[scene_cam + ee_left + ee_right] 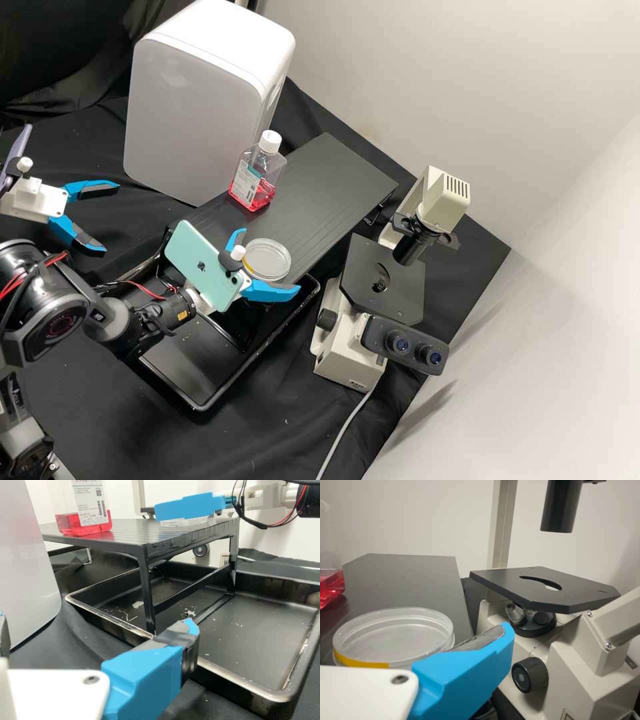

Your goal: Remove the lid from the petri dish

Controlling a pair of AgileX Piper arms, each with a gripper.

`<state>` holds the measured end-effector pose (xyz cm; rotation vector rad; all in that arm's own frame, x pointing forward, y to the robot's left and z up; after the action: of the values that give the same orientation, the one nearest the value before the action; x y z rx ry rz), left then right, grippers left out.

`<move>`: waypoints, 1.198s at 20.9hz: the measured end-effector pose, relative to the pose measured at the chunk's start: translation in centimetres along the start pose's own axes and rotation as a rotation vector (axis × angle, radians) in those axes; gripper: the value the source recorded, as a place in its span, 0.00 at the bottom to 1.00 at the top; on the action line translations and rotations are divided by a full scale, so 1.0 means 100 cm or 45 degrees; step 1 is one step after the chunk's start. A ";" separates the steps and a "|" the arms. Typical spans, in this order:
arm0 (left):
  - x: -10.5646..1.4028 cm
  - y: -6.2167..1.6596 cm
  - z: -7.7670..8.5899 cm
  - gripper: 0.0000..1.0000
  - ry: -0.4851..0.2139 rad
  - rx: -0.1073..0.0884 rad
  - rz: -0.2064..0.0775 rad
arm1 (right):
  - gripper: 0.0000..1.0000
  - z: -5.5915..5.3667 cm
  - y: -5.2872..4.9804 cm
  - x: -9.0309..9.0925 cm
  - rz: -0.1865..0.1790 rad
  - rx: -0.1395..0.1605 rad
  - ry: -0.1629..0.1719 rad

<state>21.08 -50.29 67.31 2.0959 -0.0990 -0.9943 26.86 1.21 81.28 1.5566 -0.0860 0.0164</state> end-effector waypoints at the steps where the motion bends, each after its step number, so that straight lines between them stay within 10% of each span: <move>1: 0.000 0.0000 0.000 1.00 0.000 0.000 0.000 | 0.00 -0.001 -0.001 0.000 -0.003 0.000 0.003; 25: 0.002 -0.0036 0.004 1.00 -0.023 0.002 -0.019 | 0.00 -0.004 -0.003 0.000 -0.013 -0.025 0.013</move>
<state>20.81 -50.39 66.80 2.0925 -0.0936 -1.0225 26.87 1.56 80.93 1.5374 -0.0703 0.0155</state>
